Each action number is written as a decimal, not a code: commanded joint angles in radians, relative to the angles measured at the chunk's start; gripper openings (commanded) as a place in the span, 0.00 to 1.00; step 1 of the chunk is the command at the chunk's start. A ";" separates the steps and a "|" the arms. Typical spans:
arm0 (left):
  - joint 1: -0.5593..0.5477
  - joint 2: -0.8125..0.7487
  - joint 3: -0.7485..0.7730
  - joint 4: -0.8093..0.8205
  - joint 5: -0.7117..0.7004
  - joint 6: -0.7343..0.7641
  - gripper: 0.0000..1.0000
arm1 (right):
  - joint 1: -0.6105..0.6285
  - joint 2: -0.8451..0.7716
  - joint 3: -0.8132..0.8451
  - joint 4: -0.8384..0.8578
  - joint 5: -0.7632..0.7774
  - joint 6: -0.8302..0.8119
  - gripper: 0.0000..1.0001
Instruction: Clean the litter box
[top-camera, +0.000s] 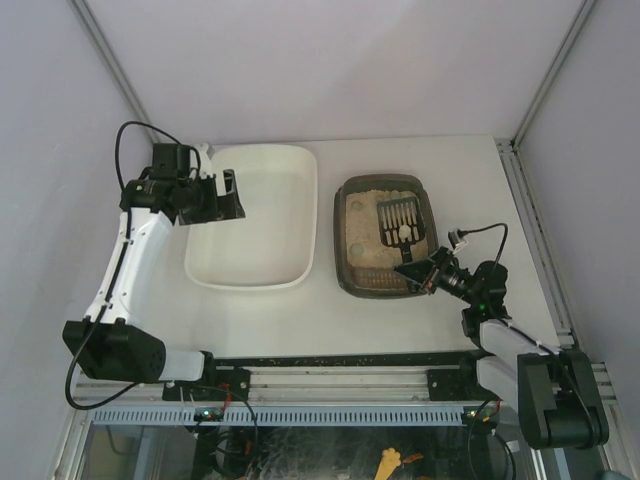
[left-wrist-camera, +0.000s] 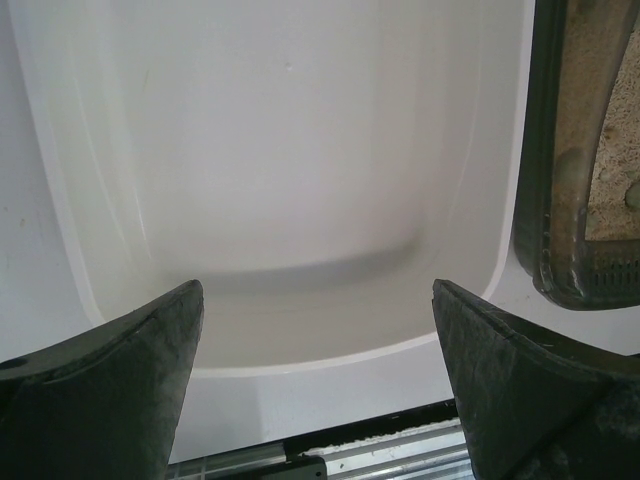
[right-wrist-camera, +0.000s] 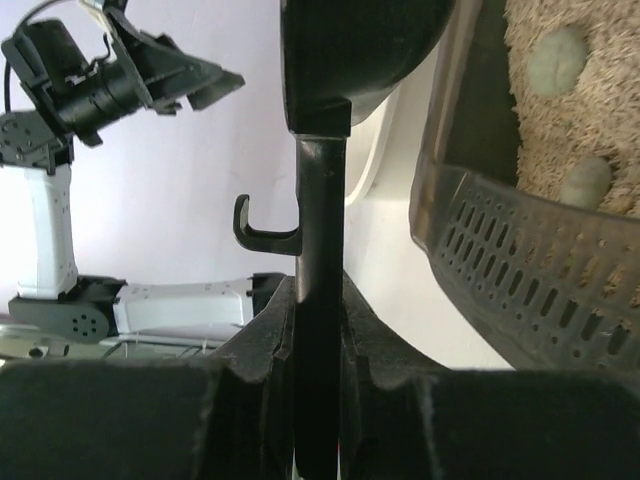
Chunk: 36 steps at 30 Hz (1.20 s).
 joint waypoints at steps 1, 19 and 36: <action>0.004 -0.042 -0.021 0.022 0.020 0.022 0.99 | -0.031 0.007 0.033 0.034 0.019 -0.014 0.00; 0.091 -0.044 0.046 0.019 0.101 0.017 1.00 | 0.116 -0.013 0.207 -0.262 0.120 -0.133 0.00; 0.405 -0.080 0.086 -0.029 0.306 0.083 1.00 | 0.402 0.171 0.559 -0.597 0.302 -0.269 0.00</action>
